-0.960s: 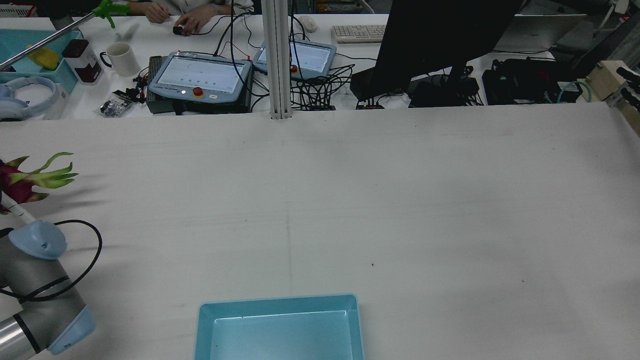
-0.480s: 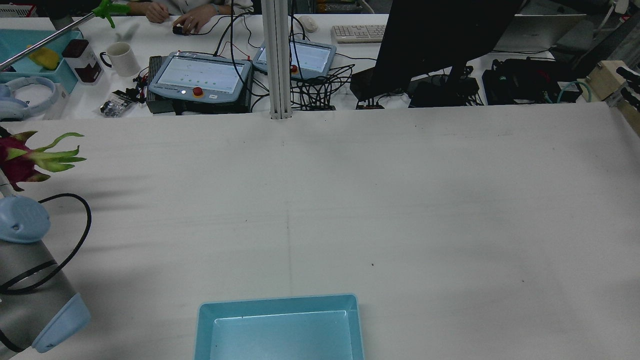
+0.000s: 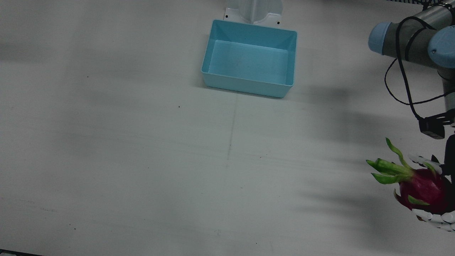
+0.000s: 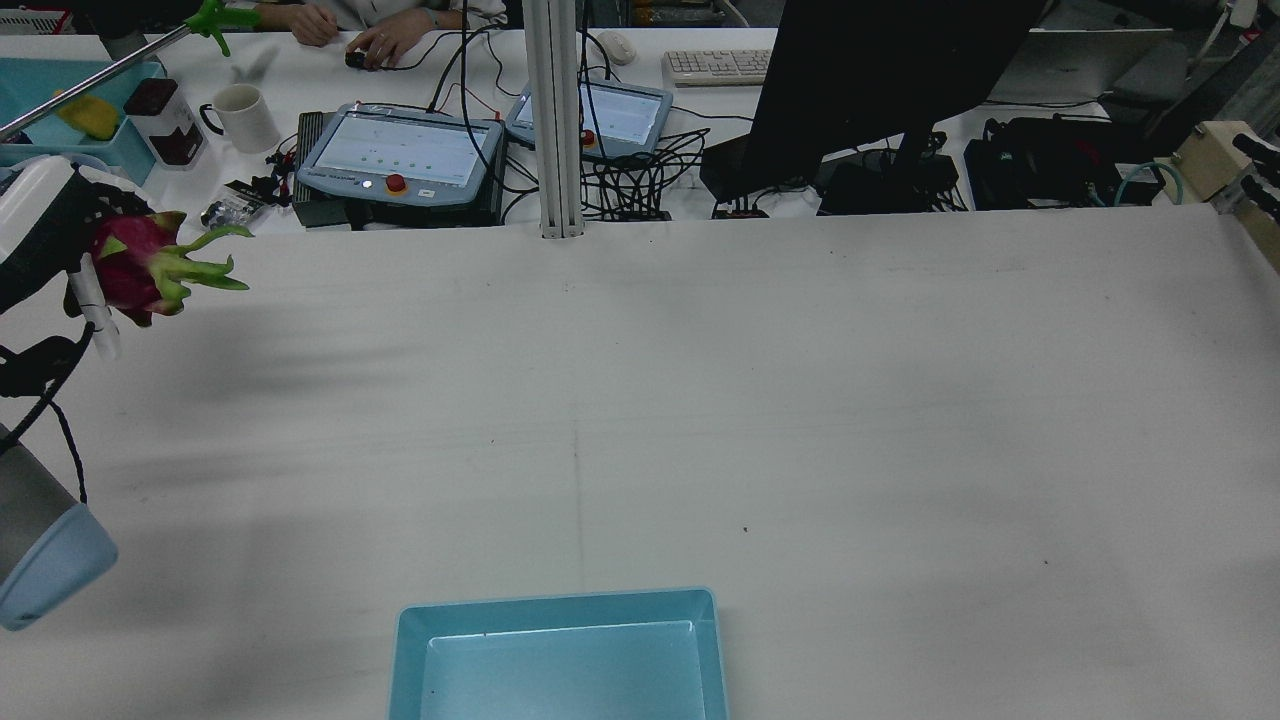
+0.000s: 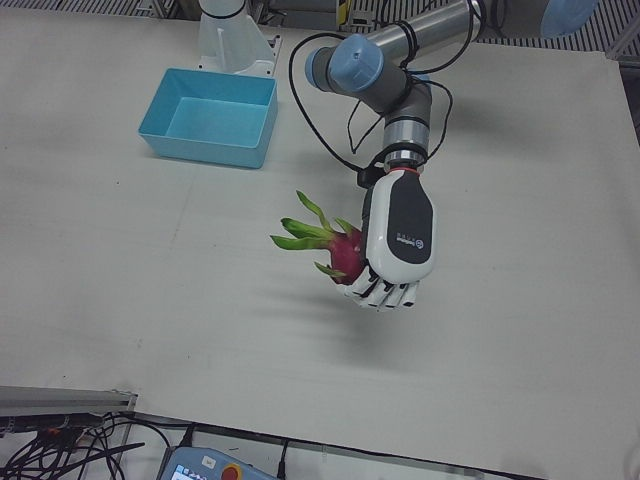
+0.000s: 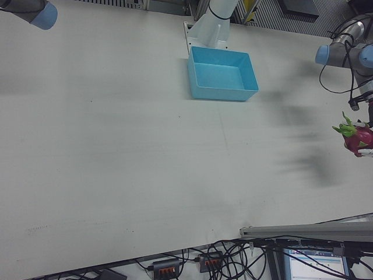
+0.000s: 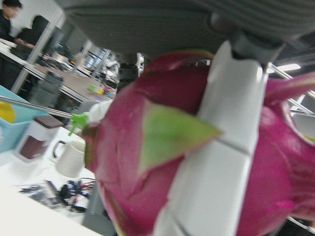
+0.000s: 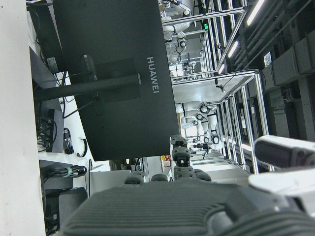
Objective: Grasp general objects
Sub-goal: 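Lift the dragon fruit off the table with the left hand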
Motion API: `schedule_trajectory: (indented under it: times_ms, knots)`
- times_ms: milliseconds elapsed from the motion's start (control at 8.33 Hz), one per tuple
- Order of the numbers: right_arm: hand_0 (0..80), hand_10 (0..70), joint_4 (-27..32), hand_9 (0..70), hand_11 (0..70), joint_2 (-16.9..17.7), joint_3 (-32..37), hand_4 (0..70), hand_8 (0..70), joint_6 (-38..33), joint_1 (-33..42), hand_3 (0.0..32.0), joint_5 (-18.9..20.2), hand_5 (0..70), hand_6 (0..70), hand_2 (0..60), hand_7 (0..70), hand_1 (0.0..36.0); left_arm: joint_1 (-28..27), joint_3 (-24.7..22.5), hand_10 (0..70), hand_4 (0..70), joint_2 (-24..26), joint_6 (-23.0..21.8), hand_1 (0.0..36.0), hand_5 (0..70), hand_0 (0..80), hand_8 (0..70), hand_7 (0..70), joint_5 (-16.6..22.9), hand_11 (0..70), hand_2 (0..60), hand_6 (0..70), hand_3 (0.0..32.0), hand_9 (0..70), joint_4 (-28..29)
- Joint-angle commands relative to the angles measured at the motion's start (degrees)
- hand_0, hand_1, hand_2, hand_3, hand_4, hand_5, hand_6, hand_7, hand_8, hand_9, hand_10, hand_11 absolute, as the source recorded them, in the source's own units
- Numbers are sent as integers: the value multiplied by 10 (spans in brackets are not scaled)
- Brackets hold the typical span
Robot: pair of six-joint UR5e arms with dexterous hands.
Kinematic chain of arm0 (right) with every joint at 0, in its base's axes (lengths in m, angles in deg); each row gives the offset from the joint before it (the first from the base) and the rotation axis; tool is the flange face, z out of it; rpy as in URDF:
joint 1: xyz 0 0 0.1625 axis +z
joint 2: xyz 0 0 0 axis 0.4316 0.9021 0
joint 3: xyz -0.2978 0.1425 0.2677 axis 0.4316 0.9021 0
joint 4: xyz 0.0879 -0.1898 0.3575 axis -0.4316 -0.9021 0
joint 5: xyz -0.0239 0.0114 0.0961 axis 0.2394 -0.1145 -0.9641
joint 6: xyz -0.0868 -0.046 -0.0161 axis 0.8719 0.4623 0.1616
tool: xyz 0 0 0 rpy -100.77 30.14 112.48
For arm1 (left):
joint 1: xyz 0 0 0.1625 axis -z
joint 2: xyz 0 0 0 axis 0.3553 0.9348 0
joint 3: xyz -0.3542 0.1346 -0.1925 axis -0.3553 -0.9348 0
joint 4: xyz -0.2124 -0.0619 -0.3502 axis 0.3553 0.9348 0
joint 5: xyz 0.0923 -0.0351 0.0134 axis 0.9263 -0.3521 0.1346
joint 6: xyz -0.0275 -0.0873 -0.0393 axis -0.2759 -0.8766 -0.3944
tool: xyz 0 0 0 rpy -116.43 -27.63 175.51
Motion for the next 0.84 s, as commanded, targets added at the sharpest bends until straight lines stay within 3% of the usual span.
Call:
schedule_trajectory:
  times_ms: [0,120,240,480,720]
  knots:
    - [0,0,0,0,0,0,1,0,0,0,0,0,0,0,0,0,0,0,97,-12,700,603,9,34,287,700,578,700,700,235,700,600,700,0,700,154]
    - [0,0,0,0,0,0,1,0,0,0,0,0,-1,0,0,0,0,0,105,-41,700,626,5,36,286,700,577,700,700,290,700,600,700,0,700,171]
    - [0,0,1,0,0,0,1,0,0,0,0,0,0,0,0,0,0,0,101,-91,700,694,-6,40,289,700,589,700,700,309,700,600,700,0,700,171]
    - [0,0,1,0,0,0,2,0,0,0,0,0,-1,0,0,0,0,0,81,-192,700,700,-58,97,261,700,515,700,700,340,700,600,700,0,700,176]
    - [0,0,0,0,0,0,1,0,0,0,0,0,0,0,0,0,0,0,15,-236,700,700,-63,105,273,700,513,700,700,356,700,600,700,0,700,175]
